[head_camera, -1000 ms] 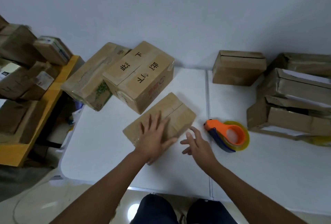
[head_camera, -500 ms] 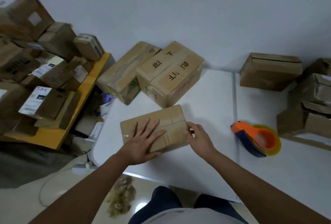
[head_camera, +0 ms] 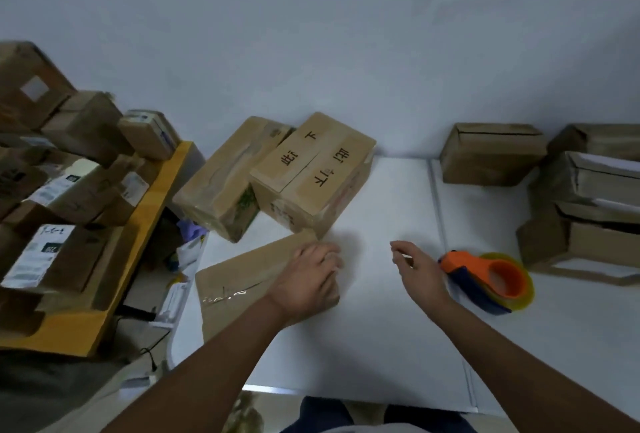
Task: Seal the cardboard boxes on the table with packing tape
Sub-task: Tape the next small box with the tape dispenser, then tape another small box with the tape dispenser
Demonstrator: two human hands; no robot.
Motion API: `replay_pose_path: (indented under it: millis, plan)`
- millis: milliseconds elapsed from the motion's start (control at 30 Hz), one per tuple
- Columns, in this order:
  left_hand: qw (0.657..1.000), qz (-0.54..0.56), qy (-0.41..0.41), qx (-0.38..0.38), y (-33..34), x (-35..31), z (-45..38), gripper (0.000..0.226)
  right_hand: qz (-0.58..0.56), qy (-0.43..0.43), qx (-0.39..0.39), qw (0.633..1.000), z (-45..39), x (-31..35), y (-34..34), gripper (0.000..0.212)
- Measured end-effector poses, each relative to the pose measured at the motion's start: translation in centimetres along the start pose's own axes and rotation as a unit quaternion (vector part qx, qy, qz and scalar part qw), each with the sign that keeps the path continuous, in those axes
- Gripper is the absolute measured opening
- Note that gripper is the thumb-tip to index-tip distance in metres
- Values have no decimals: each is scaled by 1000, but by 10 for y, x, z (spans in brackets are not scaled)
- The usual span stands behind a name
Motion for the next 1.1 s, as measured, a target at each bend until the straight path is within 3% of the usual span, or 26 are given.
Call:
replay_pose_path:
  millis: [100,267,500,600,800,1000,1100]
  plan:
    - [999,38,27,18,14,-20,-46,21,-61,44,-118,990,-14,-25,-67,18]
    - [989,125,25,78,58,-73,-120,25,-48,102,-267,957,-32,-80,-172,26]
    - [947,265,-73,164,120,-162,-199,25,-110,255,-443,852,-38,-171,-305,34]
    - [924,294,-146,195,138,-200,-231,36,-131,287,-458,831,-46,-196,-344,40]
    - [846,363,-293,259,167,-258,-273,59,-126,244,-406,872,-75,-198,-370,39]
    - [811,434,-369,133,158,-263,-283,41,-120,148,-408,893,-83,-162,-369,35]
    - [830,419,-364,46,129,-255,-284,35,-165,115,-411,890,-74,-127,-365,32]
Point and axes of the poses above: each hand's wrist, its own z-axis away from the middle knuckle, its own y-axis out of the palm, x = y × z, the point moved 5 cm from there along -z, towards the middle knuckle, and after that the axes turned 5 degrees about -x, right-handed, at the moved point
